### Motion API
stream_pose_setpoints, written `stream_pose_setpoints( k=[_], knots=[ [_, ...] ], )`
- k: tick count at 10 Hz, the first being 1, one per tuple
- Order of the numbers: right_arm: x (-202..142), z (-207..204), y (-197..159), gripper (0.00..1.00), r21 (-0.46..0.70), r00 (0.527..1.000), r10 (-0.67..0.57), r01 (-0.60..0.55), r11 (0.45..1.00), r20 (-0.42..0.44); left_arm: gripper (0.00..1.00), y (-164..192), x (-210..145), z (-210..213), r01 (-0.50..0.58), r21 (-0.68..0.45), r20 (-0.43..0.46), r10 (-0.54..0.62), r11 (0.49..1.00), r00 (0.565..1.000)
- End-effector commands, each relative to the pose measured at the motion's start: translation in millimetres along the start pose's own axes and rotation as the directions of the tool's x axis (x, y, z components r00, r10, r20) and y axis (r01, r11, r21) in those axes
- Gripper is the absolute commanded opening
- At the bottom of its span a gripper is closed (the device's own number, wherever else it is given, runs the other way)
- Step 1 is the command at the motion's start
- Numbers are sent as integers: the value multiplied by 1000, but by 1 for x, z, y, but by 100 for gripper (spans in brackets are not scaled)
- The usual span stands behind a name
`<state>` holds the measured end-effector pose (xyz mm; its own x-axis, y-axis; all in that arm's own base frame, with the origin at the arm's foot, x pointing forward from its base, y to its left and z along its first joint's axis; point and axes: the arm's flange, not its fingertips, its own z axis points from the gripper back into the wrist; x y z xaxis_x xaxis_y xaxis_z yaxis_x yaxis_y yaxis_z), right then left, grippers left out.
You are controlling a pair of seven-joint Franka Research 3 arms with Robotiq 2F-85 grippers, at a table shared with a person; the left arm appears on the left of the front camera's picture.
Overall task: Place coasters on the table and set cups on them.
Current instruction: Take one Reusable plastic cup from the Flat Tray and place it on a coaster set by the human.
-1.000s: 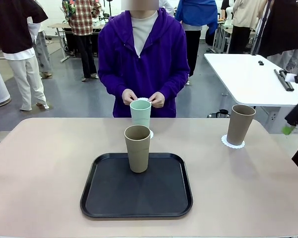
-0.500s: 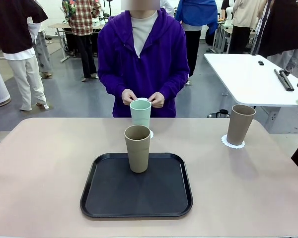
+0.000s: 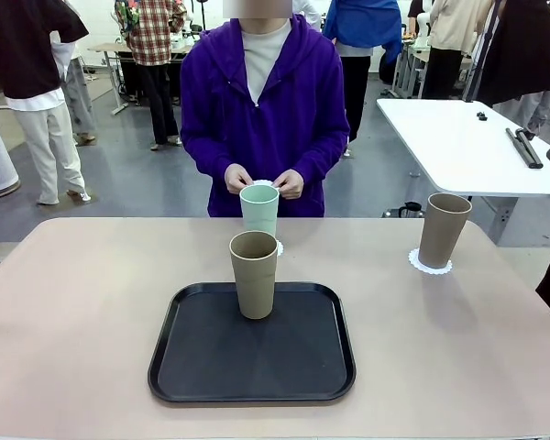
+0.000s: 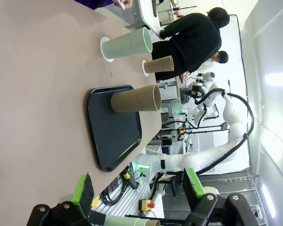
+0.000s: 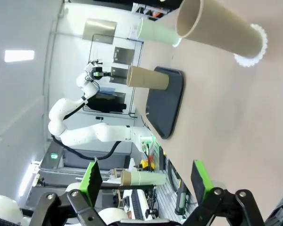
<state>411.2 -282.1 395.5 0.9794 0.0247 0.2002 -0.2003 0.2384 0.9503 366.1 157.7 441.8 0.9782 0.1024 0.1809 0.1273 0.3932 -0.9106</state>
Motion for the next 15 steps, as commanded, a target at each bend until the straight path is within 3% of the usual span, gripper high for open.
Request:
stream_pose_setpoints(
  k=[1, 4, 15],
  knots=[
    [7, 9, 0, 100, -24, 1000, 11, -12, 1000, -16, 100, -1, 0, 2, 11, -12, 4, -11, 1000, 1000],
    [1, 3, 0, 100, -37, 999, -2, 3, 999, 34, 100, -1, 0, 2, 11, -12, 4, -11, 1000, 1000],
    [1, 8, -1, 100, -31, 1000, 10, -9, 999, 25, 100, -1, 0, 2, 11, -12, 4, -11, 1000, 1000]
  ],
)
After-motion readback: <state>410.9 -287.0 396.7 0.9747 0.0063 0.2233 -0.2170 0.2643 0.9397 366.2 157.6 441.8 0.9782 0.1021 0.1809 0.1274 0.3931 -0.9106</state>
